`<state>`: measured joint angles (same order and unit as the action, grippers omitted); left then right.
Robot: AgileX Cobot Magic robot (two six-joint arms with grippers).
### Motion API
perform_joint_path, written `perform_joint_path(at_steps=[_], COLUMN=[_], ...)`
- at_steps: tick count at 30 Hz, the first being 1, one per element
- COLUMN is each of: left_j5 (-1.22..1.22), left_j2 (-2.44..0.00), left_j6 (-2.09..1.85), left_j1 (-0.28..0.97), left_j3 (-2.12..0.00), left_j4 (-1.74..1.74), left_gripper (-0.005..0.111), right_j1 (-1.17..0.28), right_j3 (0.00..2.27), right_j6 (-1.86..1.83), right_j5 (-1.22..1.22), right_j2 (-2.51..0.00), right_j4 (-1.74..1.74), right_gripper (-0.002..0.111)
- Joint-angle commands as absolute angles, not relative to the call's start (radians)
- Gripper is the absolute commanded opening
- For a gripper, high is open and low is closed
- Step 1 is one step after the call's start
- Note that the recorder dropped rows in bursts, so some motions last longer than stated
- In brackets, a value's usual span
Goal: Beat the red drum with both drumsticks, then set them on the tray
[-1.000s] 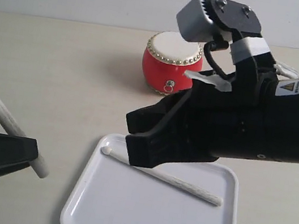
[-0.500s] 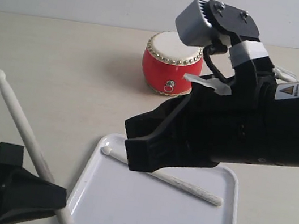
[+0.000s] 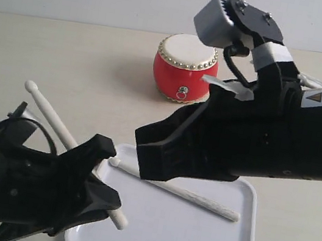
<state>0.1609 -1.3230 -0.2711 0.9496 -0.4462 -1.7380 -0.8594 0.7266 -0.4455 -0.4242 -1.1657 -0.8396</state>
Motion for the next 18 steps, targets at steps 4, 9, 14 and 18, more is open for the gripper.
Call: perform_joint_path(at_steps=[4, 9, 14, 18], left_j5=[0.076, 0.0, -0.018, -0.048], left_j2=[-1.52, -1.623, -1.697, -1.741], left_j6=[-0.163, -0.064, 0.056, 0.113], left_j1=[1.06, 1.157, 1.224, 1.226], left_j3=[-0.608, -0.73, -0.805, -0.836], left_j4=[-1.744, -1.744, -1.744, -1.744], left_gripper=[0.0, 0.0, 0.0, 0.0], right_j1=[-0.861, -0.861, -0.861, -0.861], right_j3=[0.725, 0.725, 0.725, 0.725], right_j6=[-0.441, -0.441, -0.441, -0.441], right_j5=[-0.41, -0.421, -0.421, -0.428], right_j2=[-1.05, -0.999, -0.976, -0.977], right_j4=[-0.817, -0.808, -0.808, -0.801], right_gripper=[0.0, 0.0, 0.0, 0.0])
